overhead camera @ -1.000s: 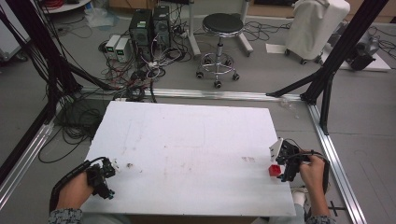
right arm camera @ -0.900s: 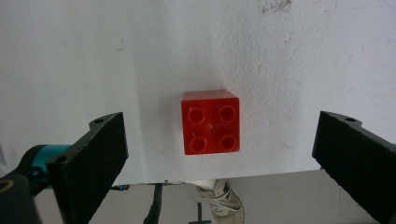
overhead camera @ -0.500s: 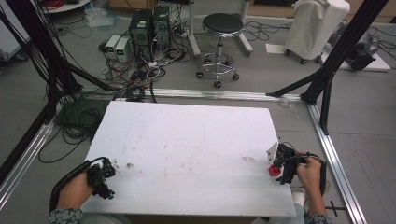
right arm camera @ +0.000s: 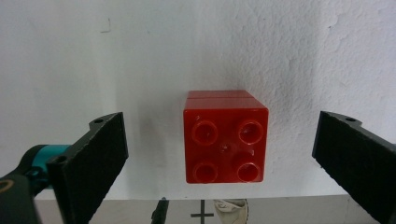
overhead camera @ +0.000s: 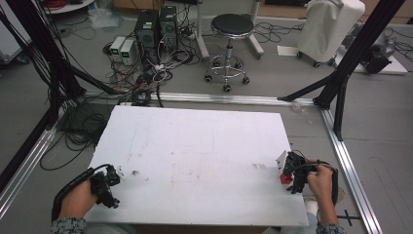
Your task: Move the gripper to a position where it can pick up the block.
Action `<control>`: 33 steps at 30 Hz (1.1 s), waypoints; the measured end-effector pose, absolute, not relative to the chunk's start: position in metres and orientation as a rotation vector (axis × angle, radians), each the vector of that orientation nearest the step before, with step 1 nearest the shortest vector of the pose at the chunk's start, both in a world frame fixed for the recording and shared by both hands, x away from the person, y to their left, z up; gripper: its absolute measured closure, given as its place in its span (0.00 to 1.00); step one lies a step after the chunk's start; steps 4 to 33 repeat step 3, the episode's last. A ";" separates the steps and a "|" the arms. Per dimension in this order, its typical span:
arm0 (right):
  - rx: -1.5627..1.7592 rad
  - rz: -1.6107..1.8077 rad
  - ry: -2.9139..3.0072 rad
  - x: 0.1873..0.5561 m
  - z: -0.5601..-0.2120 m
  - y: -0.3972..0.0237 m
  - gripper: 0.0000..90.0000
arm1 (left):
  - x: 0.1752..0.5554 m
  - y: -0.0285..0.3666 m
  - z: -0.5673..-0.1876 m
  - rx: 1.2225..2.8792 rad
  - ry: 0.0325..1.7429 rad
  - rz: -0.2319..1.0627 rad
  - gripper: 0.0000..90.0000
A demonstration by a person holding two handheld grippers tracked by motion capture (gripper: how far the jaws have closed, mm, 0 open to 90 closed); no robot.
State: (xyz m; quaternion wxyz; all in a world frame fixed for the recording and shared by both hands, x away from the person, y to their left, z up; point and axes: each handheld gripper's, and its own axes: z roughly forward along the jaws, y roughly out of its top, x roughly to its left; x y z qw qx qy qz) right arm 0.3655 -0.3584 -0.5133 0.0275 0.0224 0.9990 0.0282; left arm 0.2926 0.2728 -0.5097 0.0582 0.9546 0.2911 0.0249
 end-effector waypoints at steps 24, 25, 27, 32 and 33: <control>0.076 0.091 3.088 0.365 -0.513 -0.358 0.03 | 0.293 0.273 -0.509 2.891 0.883 0.076 0.26; 0.076 0.091 3.088 0.365 -0.513 -0.358 0.03 | 0.293 0.273 -0.509 2.891 0.883 0.076 0.26; 0.076 0.091 3.088 0.365 -0.513 -0.358 0.03 | 0.293 0.273 -0.509 2.891 0.883 0.076 0.26; 0.076 0.091 3.088 0.365 -0.513 -0.358 0.03 | 0.293 0.273 -0.509 2.891 0.883 0.076 0.26; 0.076 0.091 3.088 0.365 -0.513 -0.358 0.03 | 0.293 0.273 -0.509 2.891 0.883 0.076 0.26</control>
